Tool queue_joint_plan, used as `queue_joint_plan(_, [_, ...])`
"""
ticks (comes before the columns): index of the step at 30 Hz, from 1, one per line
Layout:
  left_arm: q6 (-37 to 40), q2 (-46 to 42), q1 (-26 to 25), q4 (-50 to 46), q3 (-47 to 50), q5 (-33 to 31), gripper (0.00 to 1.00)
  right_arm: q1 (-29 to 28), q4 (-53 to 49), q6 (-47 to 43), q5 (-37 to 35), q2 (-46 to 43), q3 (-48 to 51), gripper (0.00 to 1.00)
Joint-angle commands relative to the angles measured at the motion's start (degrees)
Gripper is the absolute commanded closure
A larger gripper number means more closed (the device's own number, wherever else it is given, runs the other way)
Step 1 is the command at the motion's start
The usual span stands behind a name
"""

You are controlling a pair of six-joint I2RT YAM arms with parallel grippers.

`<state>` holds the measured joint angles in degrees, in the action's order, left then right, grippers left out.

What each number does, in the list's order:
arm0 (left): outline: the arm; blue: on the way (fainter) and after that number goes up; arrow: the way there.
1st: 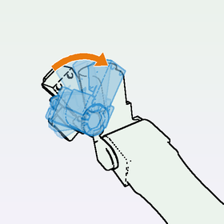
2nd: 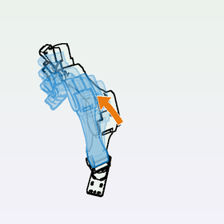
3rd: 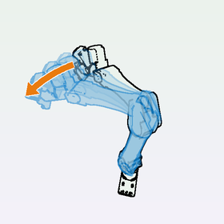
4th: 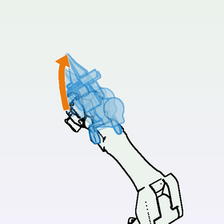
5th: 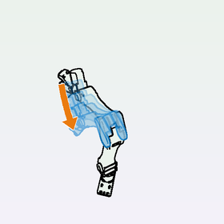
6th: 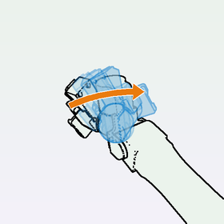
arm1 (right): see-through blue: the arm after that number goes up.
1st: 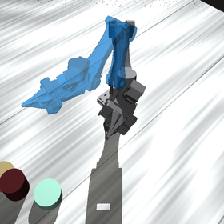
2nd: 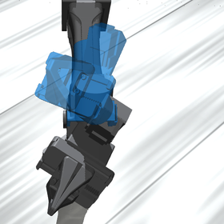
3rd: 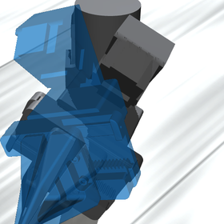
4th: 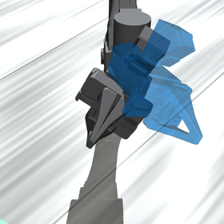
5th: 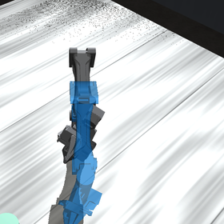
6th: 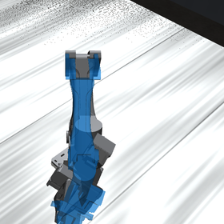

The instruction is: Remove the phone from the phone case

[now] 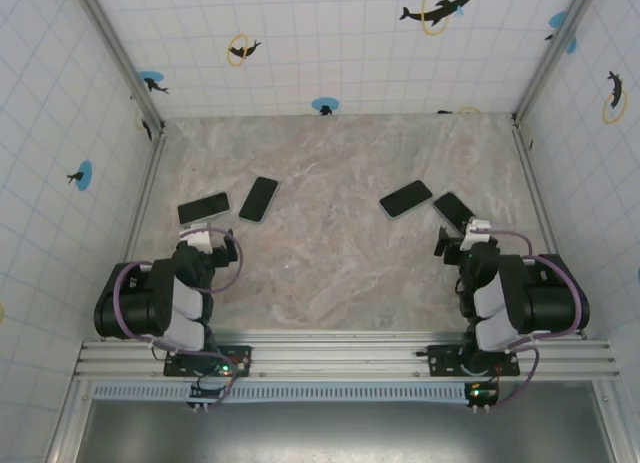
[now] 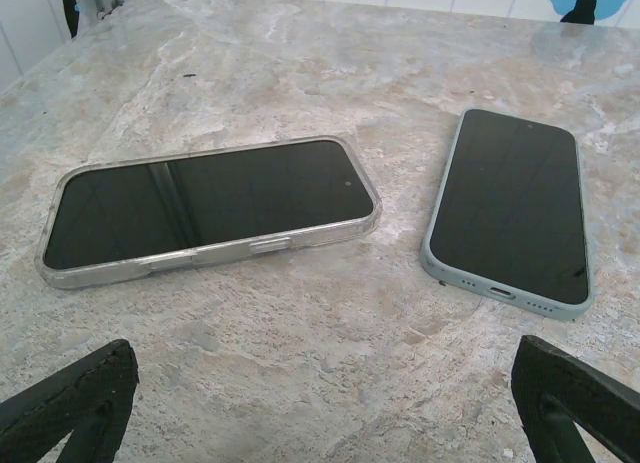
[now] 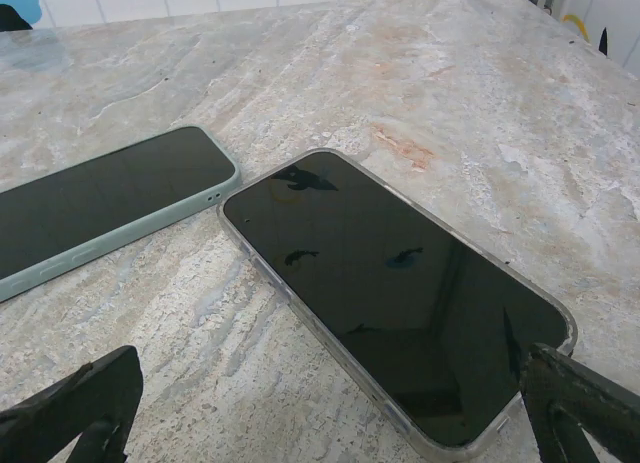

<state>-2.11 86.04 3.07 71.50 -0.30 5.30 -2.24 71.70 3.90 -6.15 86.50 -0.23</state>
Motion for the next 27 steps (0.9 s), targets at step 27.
queue_joint_plan(27, [0.9,-10.6,0.1,-23.3,-9.6,2.0,0.02,0.6,-13.1,-0.3,2.7,-12.2,-2.1,0.01])
